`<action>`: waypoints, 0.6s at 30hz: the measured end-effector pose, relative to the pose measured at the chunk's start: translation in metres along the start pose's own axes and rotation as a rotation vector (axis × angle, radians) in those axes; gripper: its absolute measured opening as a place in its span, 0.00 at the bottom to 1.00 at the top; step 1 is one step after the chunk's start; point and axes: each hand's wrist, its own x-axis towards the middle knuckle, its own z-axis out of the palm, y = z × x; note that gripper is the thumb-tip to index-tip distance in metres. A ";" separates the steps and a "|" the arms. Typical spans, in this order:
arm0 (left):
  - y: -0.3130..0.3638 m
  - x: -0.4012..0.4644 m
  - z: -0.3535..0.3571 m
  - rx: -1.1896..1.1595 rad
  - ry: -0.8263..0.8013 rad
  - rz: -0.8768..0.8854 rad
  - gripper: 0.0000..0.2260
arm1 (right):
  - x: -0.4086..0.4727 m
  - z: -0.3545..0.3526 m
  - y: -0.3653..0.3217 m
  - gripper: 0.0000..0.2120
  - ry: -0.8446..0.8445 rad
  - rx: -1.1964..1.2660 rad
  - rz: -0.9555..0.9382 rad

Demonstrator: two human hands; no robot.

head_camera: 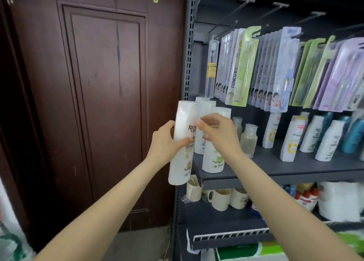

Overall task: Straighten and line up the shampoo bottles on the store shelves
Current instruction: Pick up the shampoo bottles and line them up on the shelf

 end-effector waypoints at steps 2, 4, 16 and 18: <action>-0.002 0.011 0.005 -0.046 -0.001 -0.037 0.16 | 0.010 -0.013 0.010 0.13 0.071 -0.133 -0.106; -0.005 0.023 0.011 -0.076 -0.019 -0.057 0.16 | 0.020 -0.024 0.018 0.13 0.166 -0.235 -0.174; -0.030 0.090 0.057 -0.222 -0.035 -0.113 0.18 | 0.080 -0.049 0.042 0.12 0.018 -0.410 -0.196; -0.034 0.099 0.065 -0.245 -0.039 -0.129 0.17 | 0.083 -0.050 0.045 0.11 0.024 -0.430 -0.225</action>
